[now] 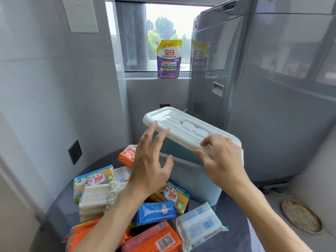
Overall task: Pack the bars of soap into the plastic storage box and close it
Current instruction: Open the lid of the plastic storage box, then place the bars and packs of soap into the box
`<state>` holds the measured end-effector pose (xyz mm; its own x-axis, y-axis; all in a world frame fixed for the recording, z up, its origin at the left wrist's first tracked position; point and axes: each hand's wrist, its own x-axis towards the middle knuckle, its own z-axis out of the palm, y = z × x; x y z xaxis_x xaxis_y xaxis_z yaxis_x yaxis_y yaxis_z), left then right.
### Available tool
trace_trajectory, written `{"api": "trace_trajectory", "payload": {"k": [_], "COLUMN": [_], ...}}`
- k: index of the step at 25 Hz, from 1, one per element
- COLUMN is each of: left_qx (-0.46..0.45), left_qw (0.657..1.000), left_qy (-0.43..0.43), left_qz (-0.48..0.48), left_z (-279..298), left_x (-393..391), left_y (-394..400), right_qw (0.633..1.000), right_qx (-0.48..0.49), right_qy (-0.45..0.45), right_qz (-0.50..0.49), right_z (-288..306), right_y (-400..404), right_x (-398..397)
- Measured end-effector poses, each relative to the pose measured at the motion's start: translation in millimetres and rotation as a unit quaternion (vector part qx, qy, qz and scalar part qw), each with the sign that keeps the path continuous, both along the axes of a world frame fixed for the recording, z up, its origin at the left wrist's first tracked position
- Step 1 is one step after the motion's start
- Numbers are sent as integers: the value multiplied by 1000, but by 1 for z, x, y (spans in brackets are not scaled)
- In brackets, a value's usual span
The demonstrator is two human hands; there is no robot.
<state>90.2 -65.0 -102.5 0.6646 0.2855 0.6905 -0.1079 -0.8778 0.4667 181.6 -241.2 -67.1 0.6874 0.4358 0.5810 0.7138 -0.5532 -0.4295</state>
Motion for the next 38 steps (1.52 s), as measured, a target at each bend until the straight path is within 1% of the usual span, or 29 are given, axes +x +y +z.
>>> {"api": "trace_trajectory", "payload": {"k": [1,2,3,5,6,9,12,14,16,18,22,26,28,30,34,36,38], "left_qx": [18,49,87,155,181,225,243,282,311,325,301,269,251,246,262,264,272], "left_qw": [1000,999,994,972,963,958,950,938,929,927,942,947,949,948,944,946,947], "left_qy": [1,23,68,174,197,170,190,198,196,179,129,93,81,78,68,59,54], "left_qz": [4,6,7,12,24,52,42,30,35,47,78,150,175,187,188,180,163], "left_z": [1,1,-1,-10,-14,-15,-14,-20,-21,-17,-5,27,41,47,42,40,39], "left_x": [0,1,2,6,9,16,14,12,14,16,13,12,9,4,-4,-5,-5], "left_y": [0,-1,-2,-7,-9,-12,-17,-24,-29,-29,-28,-19,-8,-5,-5,-2,0], "right_qw": [999,996,991,980,974,960,957,953,948,945,945,936,944,957,967,982,981], "right_qx": [38,75,106,157,179,222,236,251,261,263,273,297,275,222,102,-23,-149], "right_qy": [24,52,81,121,135,173,168,169,181,189,172,185,177,170,209,171,113], "right_qz": [-10,-19,-26,-30,-27,-17,-21,-26,-29,-37,-54,-39,-52,-76,-102,-81,-51], "right_z": [1,2,1,-2,-4,-9,-14,-16,-18,-22,-27,-31,-42,-60,-95,-113,-130], "right_y": [-4,-8,-13,-23,-28,-40,-50,-54,-57,-61,-70,-75,-71,-65,-51,-45,-39], "right_x": [3,6,10,14,16,23,27,28,29,32,39,44,40,38,38,40,43]}}
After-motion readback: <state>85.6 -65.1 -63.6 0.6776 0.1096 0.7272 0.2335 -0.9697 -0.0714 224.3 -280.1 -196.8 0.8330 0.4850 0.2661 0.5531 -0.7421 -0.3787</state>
